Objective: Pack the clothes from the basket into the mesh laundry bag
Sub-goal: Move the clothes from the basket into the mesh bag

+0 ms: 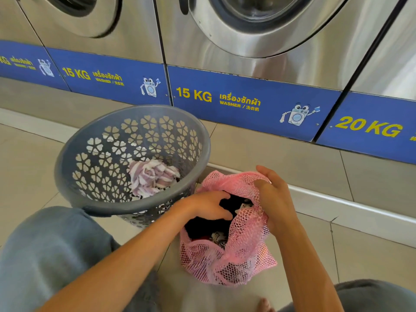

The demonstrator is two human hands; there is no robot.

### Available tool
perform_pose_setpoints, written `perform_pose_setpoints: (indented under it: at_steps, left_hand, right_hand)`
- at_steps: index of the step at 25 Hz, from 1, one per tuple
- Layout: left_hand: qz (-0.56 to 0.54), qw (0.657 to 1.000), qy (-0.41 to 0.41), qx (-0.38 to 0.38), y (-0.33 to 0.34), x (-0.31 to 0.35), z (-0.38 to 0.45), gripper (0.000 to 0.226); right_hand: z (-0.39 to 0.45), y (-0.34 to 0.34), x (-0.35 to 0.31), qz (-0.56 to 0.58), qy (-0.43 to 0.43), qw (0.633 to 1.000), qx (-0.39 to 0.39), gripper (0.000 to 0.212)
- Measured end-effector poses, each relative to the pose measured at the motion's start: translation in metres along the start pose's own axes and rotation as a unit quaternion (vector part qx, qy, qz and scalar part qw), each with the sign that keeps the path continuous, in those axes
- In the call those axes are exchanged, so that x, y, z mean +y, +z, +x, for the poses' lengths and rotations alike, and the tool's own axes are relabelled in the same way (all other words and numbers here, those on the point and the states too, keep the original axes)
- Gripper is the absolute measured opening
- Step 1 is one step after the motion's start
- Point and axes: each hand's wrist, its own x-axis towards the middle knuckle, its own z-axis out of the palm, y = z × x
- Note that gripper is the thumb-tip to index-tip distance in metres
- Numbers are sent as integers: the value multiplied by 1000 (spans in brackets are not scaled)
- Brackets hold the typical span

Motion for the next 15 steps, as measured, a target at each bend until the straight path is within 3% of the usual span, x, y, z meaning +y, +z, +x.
perform_pose_setpoints:
  at_steps: [3,8,12,15]
  left_hand:
    - [-21,999,45,12,-49,16,-43,68]
    - [-131,982,80,109,-104,11,-74,49]
    - [-189,965,26,178,-122,-23,-57,44]
    - [-132,972,-42,190,-130,-56,-27,46]
  right_hand:
    - [1,12,-2,7,14,1000,-17,48]
    - [1,40,-9,-22,24,998,-61,62]
    - [4,55,-14,-53,37,995,-77,63]
    - [12,68,-12,-65,46,993,-83,63]
